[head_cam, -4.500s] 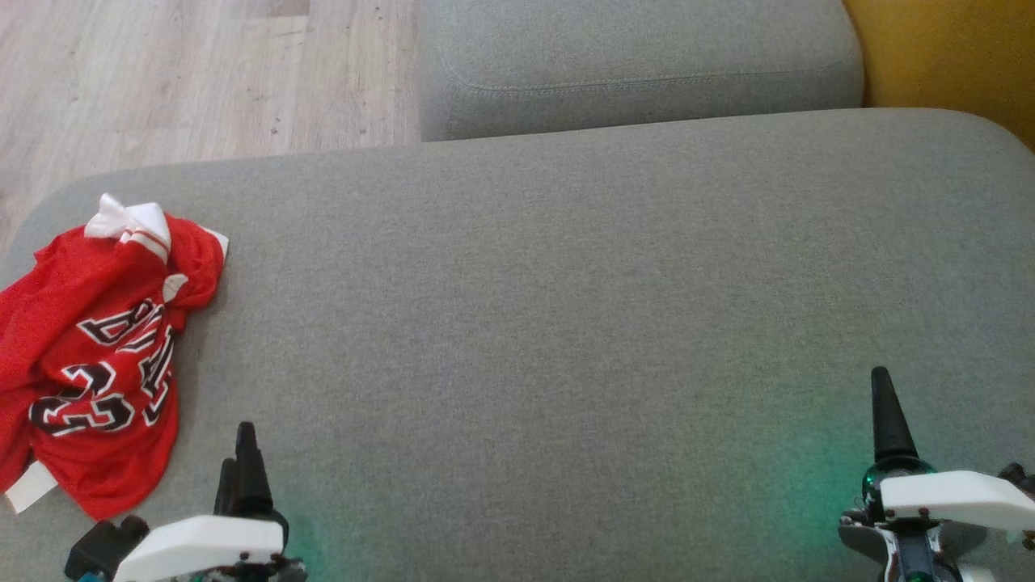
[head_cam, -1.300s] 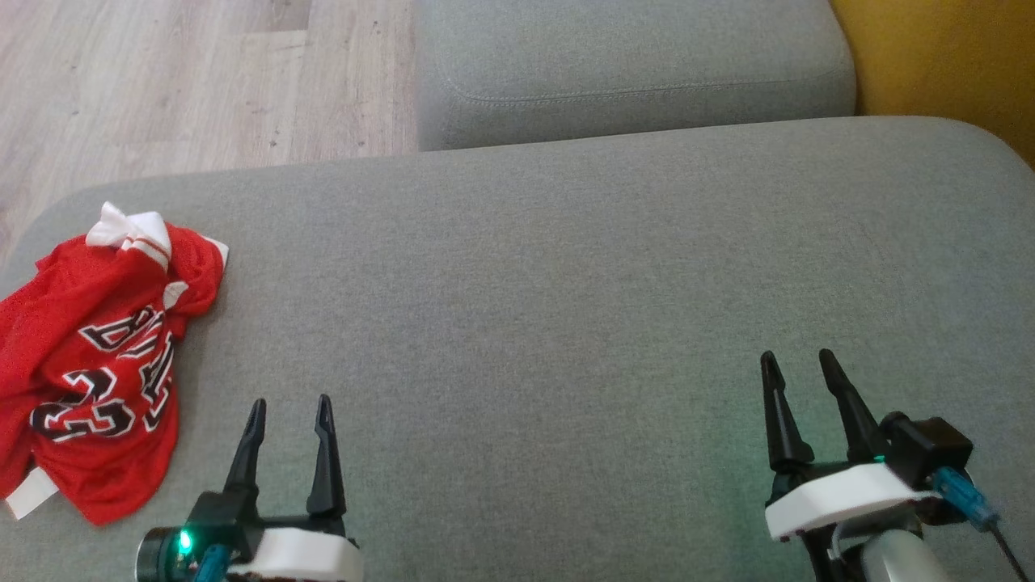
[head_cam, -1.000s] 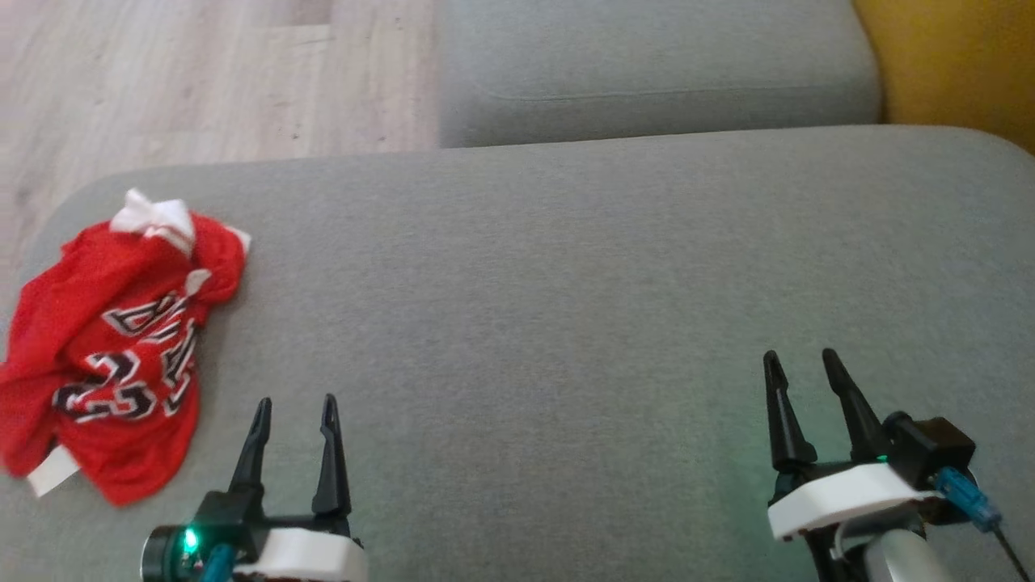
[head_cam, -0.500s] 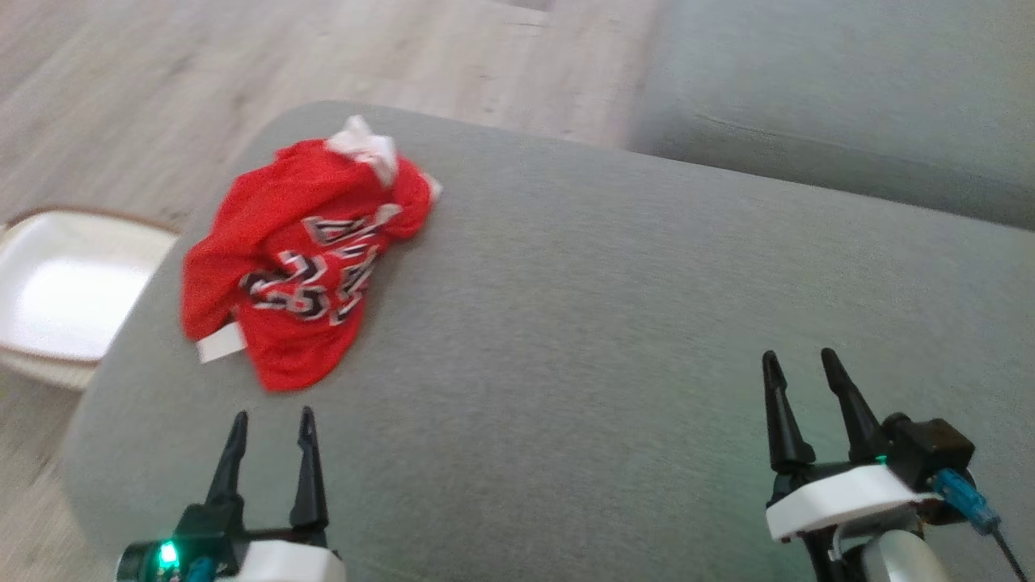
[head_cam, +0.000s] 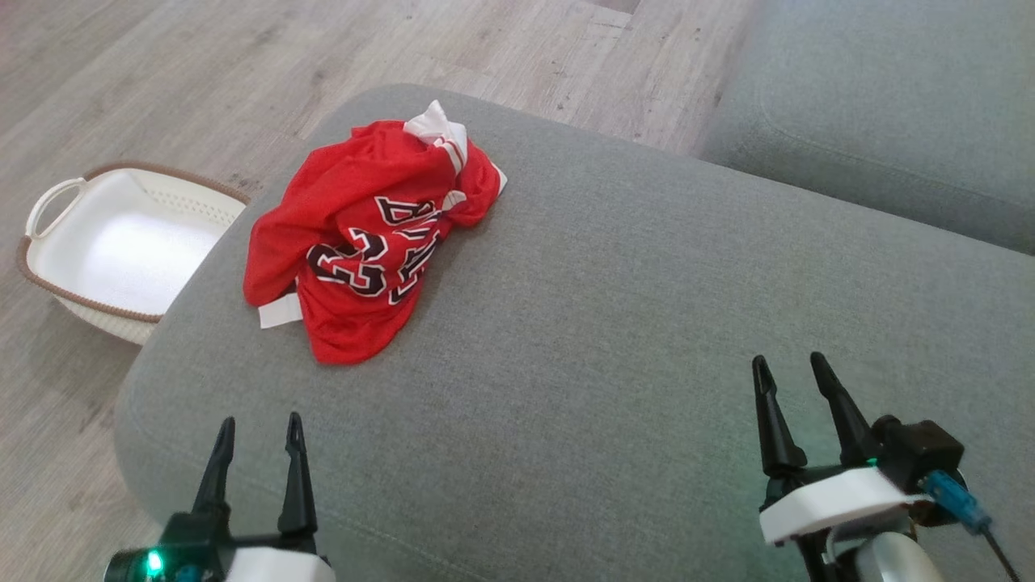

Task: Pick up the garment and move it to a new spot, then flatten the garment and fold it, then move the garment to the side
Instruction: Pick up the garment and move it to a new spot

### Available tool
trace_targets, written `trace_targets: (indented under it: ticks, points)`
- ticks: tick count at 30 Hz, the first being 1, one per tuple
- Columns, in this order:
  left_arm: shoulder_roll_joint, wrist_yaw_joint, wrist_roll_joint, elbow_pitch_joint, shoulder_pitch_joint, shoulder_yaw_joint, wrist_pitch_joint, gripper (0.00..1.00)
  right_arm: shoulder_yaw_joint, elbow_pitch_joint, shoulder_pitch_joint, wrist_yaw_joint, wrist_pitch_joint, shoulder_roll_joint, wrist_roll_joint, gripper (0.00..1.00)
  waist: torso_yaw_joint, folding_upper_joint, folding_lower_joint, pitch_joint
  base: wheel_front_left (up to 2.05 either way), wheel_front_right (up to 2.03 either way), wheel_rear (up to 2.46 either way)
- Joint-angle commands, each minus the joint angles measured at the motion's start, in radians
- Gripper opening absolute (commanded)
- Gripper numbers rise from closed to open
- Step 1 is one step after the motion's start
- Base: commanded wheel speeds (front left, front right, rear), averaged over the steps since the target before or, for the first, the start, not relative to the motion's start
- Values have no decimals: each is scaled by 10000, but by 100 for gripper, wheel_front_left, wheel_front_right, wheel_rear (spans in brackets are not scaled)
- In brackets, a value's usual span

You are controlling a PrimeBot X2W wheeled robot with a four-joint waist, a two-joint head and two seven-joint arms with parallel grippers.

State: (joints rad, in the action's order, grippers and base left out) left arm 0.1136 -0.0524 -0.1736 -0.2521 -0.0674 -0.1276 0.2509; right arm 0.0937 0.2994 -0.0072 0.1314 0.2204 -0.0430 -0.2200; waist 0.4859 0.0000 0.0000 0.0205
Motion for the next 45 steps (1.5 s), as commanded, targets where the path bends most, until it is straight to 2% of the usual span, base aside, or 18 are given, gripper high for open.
trace_targets:
  ticks: [1,5,6,9,13,17,19,21,27,32,33,34,38,45]
  points:
    - [41,66,-210,434,617,357,-42,100,160,-304,-307,-7,165,-72,-31,100,-63,0,0,-99,0,0,0]
    - [122,517,-794,1011,1724,398,-1047,100,-31,-446,-339,-7,118,-72,97,100,-126,0,0,-453,0,0,0]
    - [122,517,-794,1011,1724,398,-1047,100,-31,-446,-339,-7,118,-72,97,100,-126,0,0,-453,0,0,0]
    - [499,749,-1169,1453,3018,562,-2446,100,-95,-646,-479,-7,7,-72,299,100,-334,0,0,-928,0,0,0]
    - [1190,898,-1804,1425,4858,1129,-4109,100,-60,-1066,-818,-7,-232,-72,609,100,-954,0,0,-1836,0,0,0]
    - [1926,854,-2332,925,6124,1632,-5746,100,-58,-1557,-1122,-7,-448,-72,875,100,-1694,0,0,-2853,0,0,0]
    - [1963,864,-2957,590,6605,1936,-6463,100,-121,-1800,-1222,-7,-532,-72,990,100,-2011,0,0,-3315,0,0,0]
    - [2249,911,-3149,212,6909,2012,-7086,100,-194,-1995,-1314,-7,-606,-72,1085,100,-2301,0,0,-3700,0,0,0]
    - [2845,571,-3172,-1053,7159,2034,-8549,100,-299,-2338,-1649,-7,-630,-72,1154,100,-3031,0,0,-4415,0,0,0]
    - [2880,235,-3526,-1968,6808,1988,-10216,98,-225,-2381,-1813,-7,-529,-72,1016,100,-3493,0,0,-4535,0,0,0]
    - [2931,159,-3557,-2009,6759,2007,-10436,41,-219,-2364,-1824,-7,-507,-72,989,100,-3545,0,0,-4515,0,0,0]
    - [2990,95,-3568,-2011,6716,2040,-10540,0,-212,-2330,-1829,-7,-479,-72,950,100,-3600,0,0,-4460,0,0,0]
    - [3252,-53,-3475,-1506,6676,2242,-10163,0,-255,-2037,-1780,-7,-302,-72,737,100,-3683,0,0,-3907,0,0,0]
    - [3501,391,-3472,-401,7460,2395,-8901,0,-171,-1511,-1599,-7,1,-72,332,100,-3709,0,0,-2523,0,0,0]
